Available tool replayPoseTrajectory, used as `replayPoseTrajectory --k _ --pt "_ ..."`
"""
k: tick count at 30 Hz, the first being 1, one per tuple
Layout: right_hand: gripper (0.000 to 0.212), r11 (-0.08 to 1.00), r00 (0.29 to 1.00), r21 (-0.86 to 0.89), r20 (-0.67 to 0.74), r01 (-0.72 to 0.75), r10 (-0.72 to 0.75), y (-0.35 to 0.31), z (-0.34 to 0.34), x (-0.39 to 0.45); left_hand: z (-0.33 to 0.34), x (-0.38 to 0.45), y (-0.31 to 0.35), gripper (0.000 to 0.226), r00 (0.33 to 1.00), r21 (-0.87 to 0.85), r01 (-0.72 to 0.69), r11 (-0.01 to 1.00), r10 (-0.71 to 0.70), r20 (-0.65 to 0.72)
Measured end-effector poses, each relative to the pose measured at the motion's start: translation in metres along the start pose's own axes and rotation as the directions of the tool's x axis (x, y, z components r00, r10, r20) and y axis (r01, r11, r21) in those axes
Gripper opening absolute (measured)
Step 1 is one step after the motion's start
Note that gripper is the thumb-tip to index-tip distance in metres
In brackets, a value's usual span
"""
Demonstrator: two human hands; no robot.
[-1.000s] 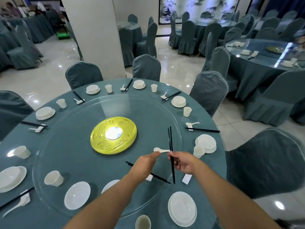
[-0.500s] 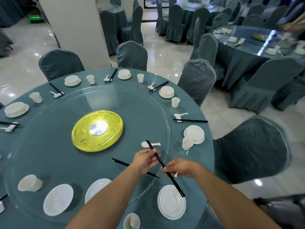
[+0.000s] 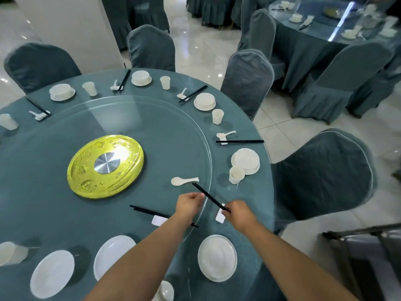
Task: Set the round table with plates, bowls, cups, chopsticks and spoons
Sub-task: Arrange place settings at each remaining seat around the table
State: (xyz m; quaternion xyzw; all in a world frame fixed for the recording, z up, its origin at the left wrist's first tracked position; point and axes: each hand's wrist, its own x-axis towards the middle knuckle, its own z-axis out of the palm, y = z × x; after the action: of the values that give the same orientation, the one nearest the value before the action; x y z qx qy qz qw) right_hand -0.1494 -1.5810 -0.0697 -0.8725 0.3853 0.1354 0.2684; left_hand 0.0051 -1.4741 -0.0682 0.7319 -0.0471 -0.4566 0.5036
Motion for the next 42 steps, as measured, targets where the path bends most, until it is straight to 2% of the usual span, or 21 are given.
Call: replayPoseTrajectory --k 1,2,3,4,6,8,10,17,26,31,36,39,42 --pt "0.027 1.000 1.000 -0.008 0.001 -0.027 0.027 0.007 0.000 -0.001 -0.010 0.005 -0.002 0.017 0.995 0.354 -0.084 0.931 0.096 -0.016" --pt "0.027 0.998 0.998 -0.009 0.004 -0.058 0.058 0.017 0.001 0.000 -0.020 0.012 -0.002 0.018 0.982 0.641 -0.157 0.752 0.187 0.021" --pt "0.028 0.996 0.996 -0.011 0.008 -0.085 0.085 0.026 0.003 0.000 -0.028 0.019 -0.004 0.023 0.969 0.801 -0.204 0.562 0.231 0.085" --pt "0.028 0.994 0.994 -0.019 0.017 -0.109 0.110 0.036 0.006 0.001 -0.035 0.030 -0.008 0.030 0.966 0.883 -0.226 0.411 0.212 0.148" --pt "0.030 0.988 0.989 -0.053 0.042 -0.143 0.145 0.053 0.014 0.000 -0.045 0.048 -0.018 0.046 0.979 0.958 -0.199 0.205 0.076 0.187" --pt "0.032 0.984 0.984 -0.089 0.070 -0.155 0.162 0.065 0.024 -0.002 -0.050 0.056 -0.028 0.056 0.989 0.986 -0.139 0.089 -0.047 0.143" --pt "0.032 0.980 0.978 -0.113 0.116 -0.162 0.175 0.071 0.037 -0.003 -0.050 0.060 -0.037 0.066 0.989 0.994 -0.107 0.026 -0.100 0.109" --pt "0.031 0.967 0.976 -0.208 0.126 -0.148 0.177 0.071 0.066 -0.002 -0.044 0.063 -0.040 0.070 0.988 0.993 -0.092 -0.069 -0.133 0.082" --pt "0.026 0.976 0.988 -0.185 0.088 -0.112 0.130 0.072 0.076 0.006 -0.047 0.068 -0.046 0.072 0.990 0.994 -0.096 -0.043 -0.111 0.091" --pt "0.030 0.986 0.997 -0.151 -0.003 -0.073 0.073 0.061 0.067 0.014 -0.047 0.066 -0.047 0.073 0.987 0.992 -0.120 -0.024 -0.115 0.117" --pt "0.021 0.979 0.994 -0.192 -0.067 0.067 -0.081 0.013 0.049 0.049 -0.054 0.056 -0.049 0.074 0.982 0.987 -0.160 0.001 -0.103 0.159" --pt "0.026 0.982 0.985 -0.150 -0.112 0.115 -0.133 -0.024 0.041 0.074 -0.060 0.049 -0.051 0.074 0.980 0.984 -0.175 0.004 -0.095 0.175" --pt "0.026 0.969 0.977 -0.181 -0.101 0.167 -0.187 -0.058 0.041 0.098 -0.067 0.043 -0.055 0.073 0.979 0.984 -0.179 -0.001 -0.101 0.178"
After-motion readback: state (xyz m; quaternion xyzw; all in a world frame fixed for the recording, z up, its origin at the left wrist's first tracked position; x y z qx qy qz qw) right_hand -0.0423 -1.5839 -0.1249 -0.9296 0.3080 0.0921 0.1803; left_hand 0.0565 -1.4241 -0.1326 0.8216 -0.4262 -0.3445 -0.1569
